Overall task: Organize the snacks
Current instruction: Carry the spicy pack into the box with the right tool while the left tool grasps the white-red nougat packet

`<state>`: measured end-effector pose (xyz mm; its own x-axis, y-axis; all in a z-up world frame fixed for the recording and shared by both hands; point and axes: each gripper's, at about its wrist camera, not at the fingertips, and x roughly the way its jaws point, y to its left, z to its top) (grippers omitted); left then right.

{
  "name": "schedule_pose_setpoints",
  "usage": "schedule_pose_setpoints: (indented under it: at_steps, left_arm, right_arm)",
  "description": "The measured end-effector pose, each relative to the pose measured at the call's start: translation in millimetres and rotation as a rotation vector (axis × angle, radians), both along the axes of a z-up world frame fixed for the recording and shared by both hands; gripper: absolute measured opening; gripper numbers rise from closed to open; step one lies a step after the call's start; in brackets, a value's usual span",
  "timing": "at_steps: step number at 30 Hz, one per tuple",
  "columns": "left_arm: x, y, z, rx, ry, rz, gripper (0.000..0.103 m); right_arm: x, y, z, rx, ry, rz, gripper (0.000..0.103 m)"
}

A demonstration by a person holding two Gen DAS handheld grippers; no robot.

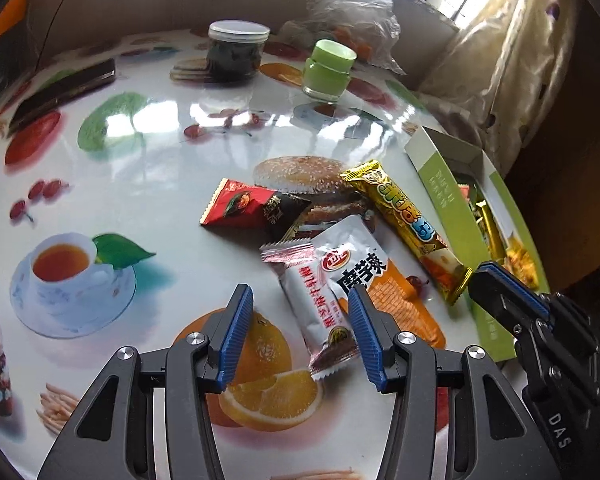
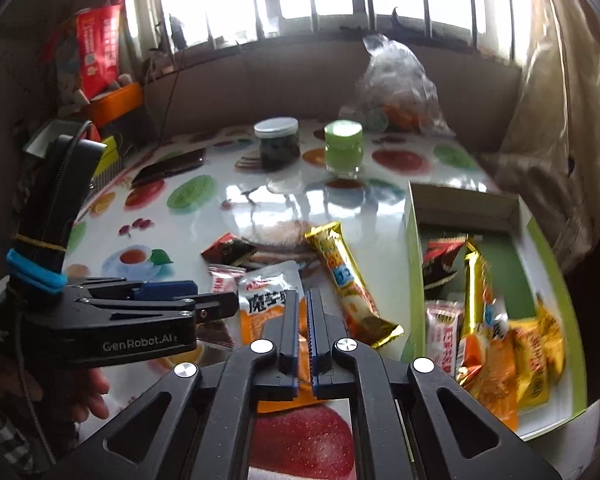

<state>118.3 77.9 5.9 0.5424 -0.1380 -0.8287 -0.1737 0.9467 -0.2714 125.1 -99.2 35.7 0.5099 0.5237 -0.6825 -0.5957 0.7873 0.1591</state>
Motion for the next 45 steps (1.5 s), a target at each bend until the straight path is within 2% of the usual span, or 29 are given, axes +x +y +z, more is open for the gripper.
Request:
schedule_pose_setpoints:
  at_steps: [3,4,9,11,15,19,22,25,27,29,30,40,41,45]
  left_arm:
    - [-0.4,1.4,-0.2,-0.003,-0.008,0.004,0.051]
    - [-0.5,3.1,-0.2,-0.012,-0.009,0.008,0.051]
    - [-1.2,8.5,-0.4,-0.007,-0.013,0.031,0.051]
    - [-1.0,9.2,-0.7,-0.005,-0.013,0.029,0.051]
    - [-0.5,9.3,-0.6,0.005,-0.007,0.029,0.051]
    - [-0.8,7.9,-0.6,0.009,-0.01,0.026,0.051]
    - [-0.9,8.0,-0.3,0.013,-0.007,0.034,0.048]
    - [-1.7,10.6,-0.8,0.015,-0.004,0.048,0.039]
    - [-2.8,12.5,-1.5,0.003,-0.002,0.049,0.026]
    - [-4.0,12.8,-2.1,0.005,-0.001,0.052,0.023]
    - [-4.6,13.1,-2.2,0.003,-0.001,0.054,0.023]
    - [-10.9,15.1,-0.6,0.0,0.003,0.069,0.021]
    - [-10.2,15.2,-0.6,0.0,0.003,0.069,0.021]
    - [-9.6,14.9,-1.4,-0.001,0.005,0.07,0.021]
  right_arm:
    - [5.6,1.2,-10.0,0.001,0.083,0.017,0.017]
    - [5.2,3.7,-13.3,-0.016,0.087,0.029,0.019]
    - [-0.1,23.2,-27.7,-0.12,0.09,0.106,0.044]
    - [-0.7,29.5,-32.4,-0.145,0.093,0.13,0.05]
    - [-4.8,41.6,-40.9,-0.248,0.041,0.134,0.054]
    - [-3.3,37.9,-41.8,-0.236,0.055,0.119,0.054]
    - [-4.1,36.7,-41.0,-0.235,0.049,0.108,0.046]
    - [-5.2,38.0,-39.2,-0.237,0.036,0.099,0.038]
    - [-6.5,37.5,-36.8,-0.219,0.03,0.097,0.031]
    - [-7.5,37.2,-35.1,-0.21,0.028,0.093,0.027]
    - [-8.5,37.4,-34.1,-0.204,0.023,0.097,0.023]
    - [-12.7,28.2,-21.1,-0.151,-0.016,0.057,0.007]
    - [-12.1,26.0,-19.4,-0.147,-0.019,0.047,0.003]
    - [-5.9,16.6,-16.7,-0.153,-0.029,-0.01,0.003]
